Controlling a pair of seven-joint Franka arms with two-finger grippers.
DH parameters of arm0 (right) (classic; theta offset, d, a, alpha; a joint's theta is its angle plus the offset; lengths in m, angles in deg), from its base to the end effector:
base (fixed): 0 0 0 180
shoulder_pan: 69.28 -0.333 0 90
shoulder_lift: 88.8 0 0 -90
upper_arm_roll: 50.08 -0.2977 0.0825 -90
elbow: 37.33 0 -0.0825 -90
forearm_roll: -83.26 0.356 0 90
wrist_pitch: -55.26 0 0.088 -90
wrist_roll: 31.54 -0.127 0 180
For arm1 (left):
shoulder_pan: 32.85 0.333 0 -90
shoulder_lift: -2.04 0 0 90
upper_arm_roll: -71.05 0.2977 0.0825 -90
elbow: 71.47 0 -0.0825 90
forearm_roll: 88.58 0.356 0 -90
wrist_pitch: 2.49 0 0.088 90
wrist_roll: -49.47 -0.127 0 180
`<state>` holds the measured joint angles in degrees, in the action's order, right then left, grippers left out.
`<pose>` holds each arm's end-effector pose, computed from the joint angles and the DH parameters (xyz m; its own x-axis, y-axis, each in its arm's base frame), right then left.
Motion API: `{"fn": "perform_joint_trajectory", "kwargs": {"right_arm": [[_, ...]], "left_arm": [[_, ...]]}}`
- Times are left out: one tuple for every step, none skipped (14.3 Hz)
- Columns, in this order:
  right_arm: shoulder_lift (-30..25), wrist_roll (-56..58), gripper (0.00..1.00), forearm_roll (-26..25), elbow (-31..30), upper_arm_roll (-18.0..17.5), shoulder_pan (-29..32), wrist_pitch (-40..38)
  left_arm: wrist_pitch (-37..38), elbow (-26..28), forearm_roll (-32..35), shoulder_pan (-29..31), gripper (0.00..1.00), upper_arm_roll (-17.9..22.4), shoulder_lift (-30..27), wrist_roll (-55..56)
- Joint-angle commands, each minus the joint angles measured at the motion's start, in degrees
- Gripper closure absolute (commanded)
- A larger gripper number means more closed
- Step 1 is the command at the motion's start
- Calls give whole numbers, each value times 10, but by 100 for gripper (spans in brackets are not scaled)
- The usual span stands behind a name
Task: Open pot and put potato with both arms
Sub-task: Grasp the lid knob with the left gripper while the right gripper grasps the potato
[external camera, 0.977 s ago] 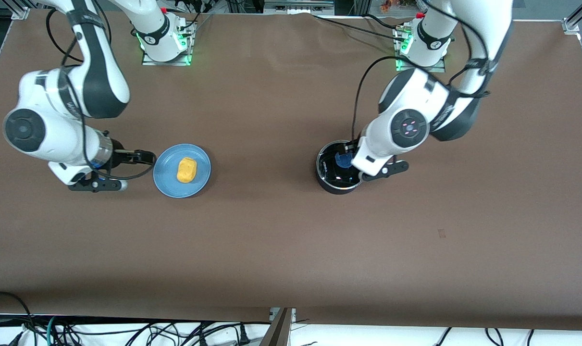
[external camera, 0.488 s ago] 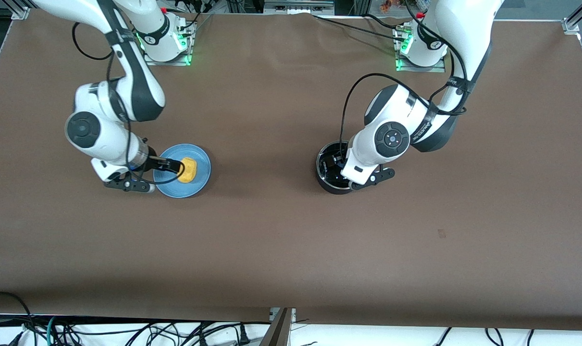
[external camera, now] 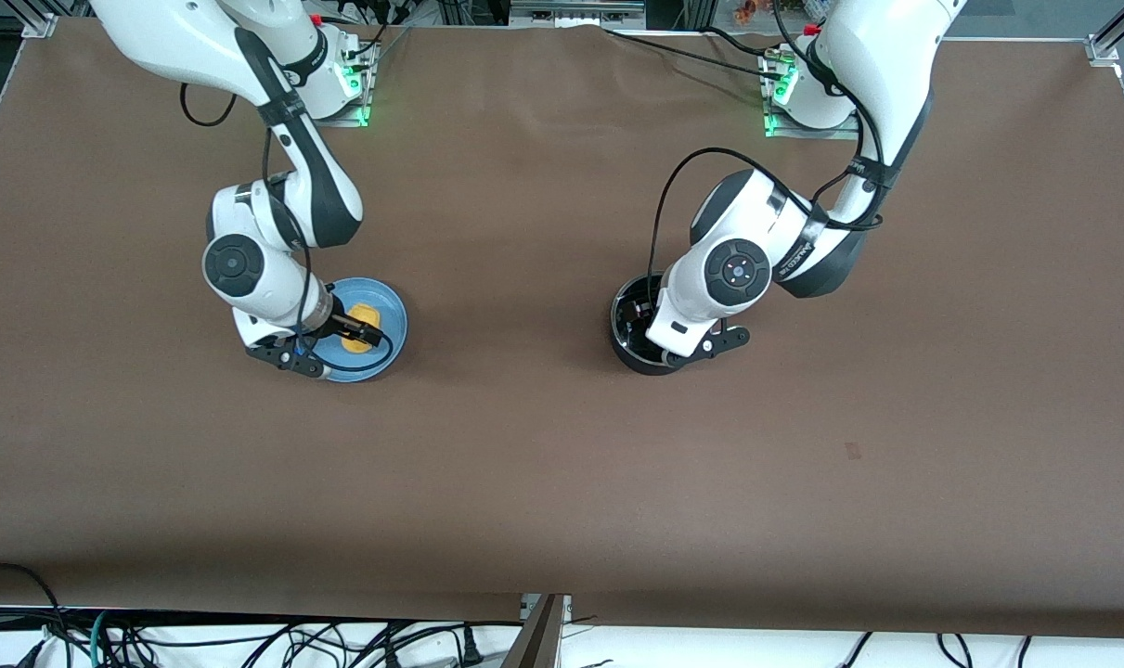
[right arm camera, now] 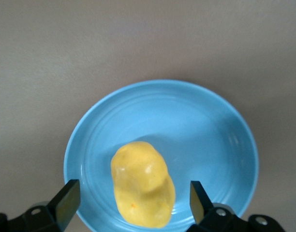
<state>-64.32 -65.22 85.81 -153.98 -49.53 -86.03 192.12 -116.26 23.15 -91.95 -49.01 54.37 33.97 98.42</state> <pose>0.5417 0.1584 0.2112 0.9405 -0.3314 -0.0755 -0.3307 -0.9435 0.0215 0.5286 -0.3279 0.2665 0.9037 0.3202 -0.2842 0.3273 -0.9446 -0.0235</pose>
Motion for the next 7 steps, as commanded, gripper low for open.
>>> {"fn": "perform_joint_trajectory", "kwargs": {"right_arm": [[-6,-16,0,6,-38,0,-3,41],[-5,-16,0,5,-43,0,-3,43],[-2,-15,0,5,-44,0,-3,43],[-1,-14,0,5,-47,0,-2,43],[1,-14,0,5,-48,0,-3,44],[3,-15,9,5,-48,0,-3,44],[4,-15,24,5,-47,0,-3,45]], "left_arm": [[-5,-1,23,-13,12,4,5,9],[-5,-1,23,-12,20,4,4,4],[-4,-1,23,-11,32,4,4,3],[-4,-1,23,-12,40,4,4,2],[-4,-2,23,-12,42,4,4,2],[-4,-2,23,-12,49,4,4,2],[-4,-3,23,-12,52,4,4,2]]}}
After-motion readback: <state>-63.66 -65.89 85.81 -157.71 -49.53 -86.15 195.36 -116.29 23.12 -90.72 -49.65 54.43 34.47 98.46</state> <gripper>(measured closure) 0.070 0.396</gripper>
